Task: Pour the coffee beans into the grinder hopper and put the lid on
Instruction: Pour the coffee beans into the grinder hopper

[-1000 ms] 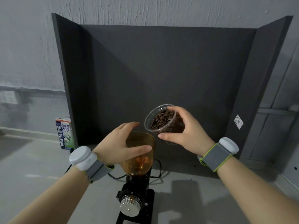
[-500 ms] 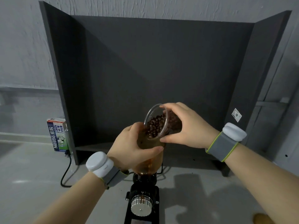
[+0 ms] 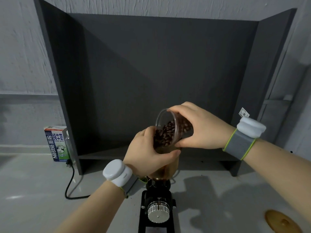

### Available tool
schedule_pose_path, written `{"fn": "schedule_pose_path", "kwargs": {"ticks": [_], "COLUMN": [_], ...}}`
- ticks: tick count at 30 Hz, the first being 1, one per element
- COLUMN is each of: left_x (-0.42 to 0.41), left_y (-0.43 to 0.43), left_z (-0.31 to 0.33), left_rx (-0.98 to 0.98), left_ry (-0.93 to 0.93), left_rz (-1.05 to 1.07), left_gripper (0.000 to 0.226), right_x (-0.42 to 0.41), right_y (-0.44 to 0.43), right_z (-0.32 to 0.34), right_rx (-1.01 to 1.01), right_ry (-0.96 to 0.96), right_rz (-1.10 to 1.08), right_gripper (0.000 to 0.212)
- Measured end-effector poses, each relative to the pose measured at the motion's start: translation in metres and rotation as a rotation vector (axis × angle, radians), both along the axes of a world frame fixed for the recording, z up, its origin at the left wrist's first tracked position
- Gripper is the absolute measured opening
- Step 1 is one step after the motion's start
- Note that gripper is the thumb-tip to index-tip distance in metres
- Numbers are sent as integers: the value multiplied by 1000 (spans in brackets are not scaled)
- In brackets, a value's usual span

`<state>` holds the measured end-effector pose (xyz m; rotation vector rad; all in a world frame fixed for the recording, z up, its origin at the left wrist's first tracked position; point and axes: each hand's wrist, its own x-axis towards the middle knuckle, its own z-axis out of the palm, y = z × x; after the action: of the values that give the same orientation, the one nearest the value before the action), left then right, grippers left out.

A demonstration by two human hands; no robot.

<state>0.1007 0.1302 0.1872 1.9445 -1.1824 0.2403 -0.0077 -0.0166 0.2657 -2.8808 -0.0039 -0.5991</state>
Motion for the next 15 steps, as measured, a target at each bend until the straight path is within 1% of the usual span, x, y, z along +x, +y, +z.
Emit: {"fn": "schedule_pose_path", "kwargs": {"ticks": [15], "left_x": [2], "left_y": [0], "left_z": [-3], "left_rx": [4], "left_ry": [-53], "left_rz": [7], "left_gripper": [73], "right_x": [-2], "right_y": [15], "right_z": [2], "right_rx": [-138], "right_ry": [20], "right_rz": [-75], "right_gripper": [84]}}
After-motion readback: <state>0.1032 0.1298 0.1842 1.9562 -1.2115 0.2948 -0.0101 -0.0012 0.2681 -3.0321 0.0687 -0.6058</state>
